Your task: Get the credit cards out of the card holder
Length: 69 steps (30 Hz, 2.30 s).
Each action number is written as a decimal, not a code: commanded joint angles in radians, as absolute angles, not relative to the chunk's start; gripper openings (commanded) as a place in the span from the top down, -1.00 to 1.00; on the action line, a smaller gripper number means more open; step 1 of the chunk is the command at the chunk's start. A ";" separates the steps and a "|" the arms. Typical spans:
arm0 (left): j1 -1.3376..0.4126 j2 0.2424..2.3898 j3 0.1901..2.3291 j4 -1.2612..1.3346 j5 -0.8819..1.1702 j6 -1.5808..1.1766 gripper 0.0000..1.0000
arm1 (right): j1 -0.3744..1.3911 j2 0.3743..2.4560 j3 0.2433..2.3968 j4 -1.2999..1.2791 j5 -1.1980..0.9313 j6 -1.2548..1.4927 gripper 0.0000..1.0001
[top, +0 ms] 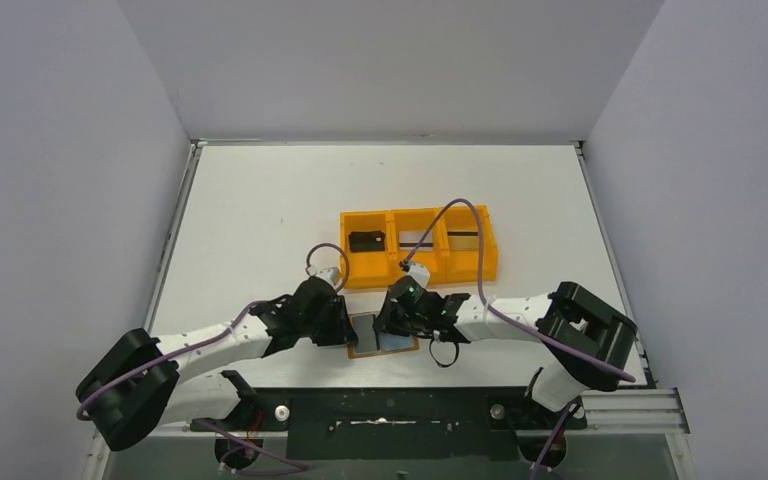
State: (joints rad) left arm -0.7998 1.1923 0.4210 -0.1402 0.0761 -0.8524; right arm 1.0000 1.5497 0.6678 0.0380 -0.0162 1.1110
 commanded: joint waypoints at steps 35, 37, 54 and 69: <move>-0.807 1.345 0.489 -0.216 0.093 -0.776 1.00 | 0.969 1.476 0.630 0.065 -0.007 1.117 1.00; -0.806 1.343 0.491 -0.218 0.092 -0.772 1.00 | 0.967 1.465 0.628 0.041 0.010 1.119 1.00; -0.805 1.390 0.540 -0.237 0.096 -0.729 1.00 | 0.981 1.600 0.721 -0.034 -0.034 1.071 0.45; -0.805 1.391 0.549 -0.257 0.069 -0.726 1.00 | 0.932 1.442 0.558 0.186 -0.093 1.120 1.00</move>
State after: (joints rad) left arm -0.7998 1.3666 0.5568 -0.1799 0.1417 -0.7700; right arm 0.9516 1.5021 0.5919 0.0944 -0.0593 1.1019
